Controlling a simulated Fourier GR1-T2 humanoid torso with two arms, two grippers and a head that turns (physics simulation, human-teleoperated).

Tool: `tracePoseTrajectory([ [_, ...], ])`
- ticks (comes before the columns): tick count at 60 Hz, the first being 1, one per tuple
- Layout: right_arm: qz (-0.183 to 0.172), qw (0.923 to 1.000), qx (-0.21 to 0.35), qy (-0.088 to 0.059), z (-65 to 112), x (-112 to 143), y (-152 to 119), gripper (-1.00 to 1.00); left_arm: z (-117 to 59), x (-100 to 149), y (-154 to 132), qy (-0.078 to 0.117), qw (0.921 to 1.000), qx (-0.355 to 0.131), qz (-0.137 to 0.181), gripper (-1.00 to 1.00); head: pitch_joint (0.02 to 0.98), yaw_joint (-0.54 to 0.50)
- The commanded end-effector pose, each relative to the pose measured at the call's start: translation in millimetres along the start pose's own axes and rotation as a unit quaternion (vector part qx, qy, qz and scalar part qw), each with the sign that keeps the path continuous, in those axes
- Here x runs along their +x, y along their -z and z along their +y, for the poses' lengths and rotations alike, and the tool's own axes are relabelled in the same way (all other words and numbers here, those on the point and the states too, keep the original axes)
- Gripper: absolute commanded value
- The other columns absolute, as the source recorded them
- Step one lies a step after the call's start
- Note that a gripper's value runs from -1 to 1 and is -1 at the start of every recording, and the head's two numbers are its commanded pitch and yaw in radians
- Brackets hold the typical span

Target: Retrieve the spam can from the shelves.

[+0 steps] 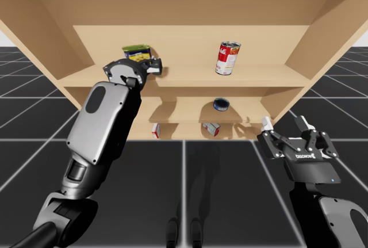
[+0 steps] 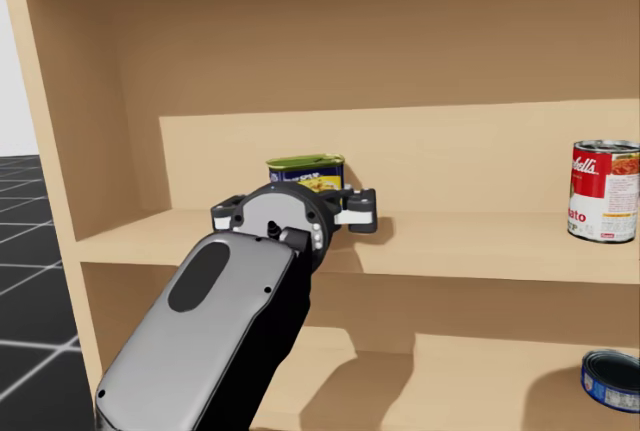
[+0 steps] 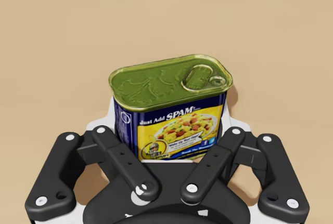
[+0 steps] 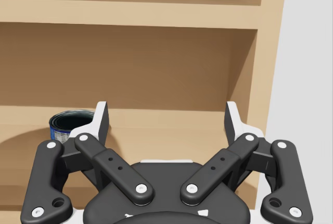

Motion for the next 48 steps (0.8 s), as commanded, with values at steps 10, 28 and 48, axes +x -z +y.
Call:
tracePoseTrajectory([
  [10,0.0,1.0,-0.001,0.0,-1.2,0.8,0.3,-1.0,0.2,10.7,-18.5,0.019,0.9988,-0.041,0.017,1.0,0.267,0.23],
  [28,0.0,1.0,-0.001,0.0,-0.6,0.9,-0.2,-1.0,16.3,23.3,-69.0,0.029,0.998,-0.053,-0.018,0.98,0.268,0.23],
  [48,0.001,1.0,-0.001,0.0,-0.3,0.5,-0.1,-1.0,48.4,15.8,-113.4,0.038,0.9971,-0.058,-0.032,1.0,0.269,0.23],
])
